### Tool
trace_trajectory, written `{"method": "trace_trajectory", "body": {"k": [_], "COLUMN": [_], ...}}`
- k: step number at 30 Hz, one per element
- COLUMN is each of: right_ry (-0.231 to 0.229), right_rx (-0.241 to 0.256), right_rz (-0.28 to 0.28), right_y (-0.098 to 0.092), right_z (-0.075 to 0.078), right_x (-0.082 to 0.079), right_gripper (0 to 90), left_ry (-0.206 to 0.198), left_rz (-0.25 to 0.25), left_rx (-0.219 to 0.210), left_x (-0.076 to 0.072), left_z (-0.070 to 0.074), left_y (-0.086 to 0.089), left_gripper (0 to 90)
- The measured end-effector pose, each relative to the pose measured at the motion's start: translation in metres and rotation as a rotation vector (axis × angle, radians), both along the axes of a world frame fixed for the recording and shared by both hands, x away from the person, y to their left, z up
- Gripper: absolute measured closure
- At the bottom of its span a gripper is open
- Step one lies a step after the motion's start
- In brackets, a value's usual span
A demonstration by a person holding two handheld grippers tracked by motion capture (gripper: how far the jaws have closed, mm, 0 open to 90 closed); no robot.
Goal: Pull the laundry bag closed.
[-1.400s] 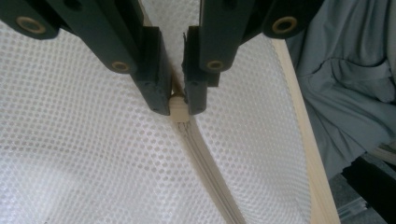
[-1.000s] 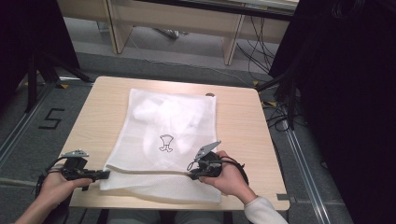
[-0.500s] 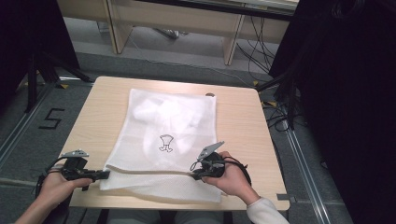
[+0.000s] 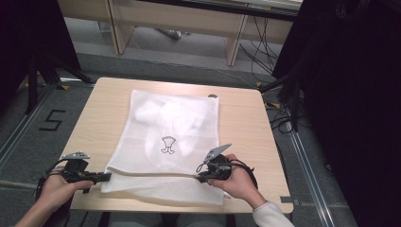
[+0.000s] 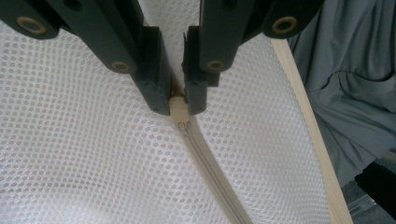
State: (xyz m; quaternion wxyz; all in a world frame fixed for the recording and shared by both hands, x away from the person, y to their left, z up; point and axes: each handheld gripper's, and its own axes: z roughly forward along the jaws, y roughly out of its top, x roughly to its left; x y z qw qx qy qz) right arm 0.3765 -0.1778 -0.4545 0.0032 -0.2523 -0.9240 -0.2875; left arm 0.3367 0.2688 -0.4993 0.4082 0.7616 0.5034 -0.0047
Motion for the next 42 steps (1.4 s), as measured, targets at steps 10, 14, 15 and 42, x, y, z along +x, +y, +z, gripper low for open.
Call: {"method": "trace_trajectory", "body": {"k": [10, 14, 15, 42], "right_ry": [-0.002, 0.001, 0.002, -0.002], "right_rx": [0.006, 0.001, 0.003, -0.017], "right_rz": [-0.011, -0.015, -0.014, -0.037], "right_y": [-0.007, -0.008, -0.009, -0.023], "right_z": [0.0, -0.001, -0.001, -0.004], "right_x": [0.0, -0.001, -0.001, -0.001], "right_gripper": [82.3, 82.3, 82.3, 82.3], "left_ry": [-0.006, -0.01, -0.01, 0.001], "left_rz": [0.007, 0.011, 0.01, 0.0], "left_rx": [-0.002, -0.005, -0.003, 0.003], "left_x": [0.0, 0.0, 0.0, 0.0], "left_z": [0.0, -0.001, -0.001, 0.0], "left_y": [0.0, -0.001, -0.001, 0.0], "left_gripper": [86.1, 86.1, 86.1, 86.1]}}
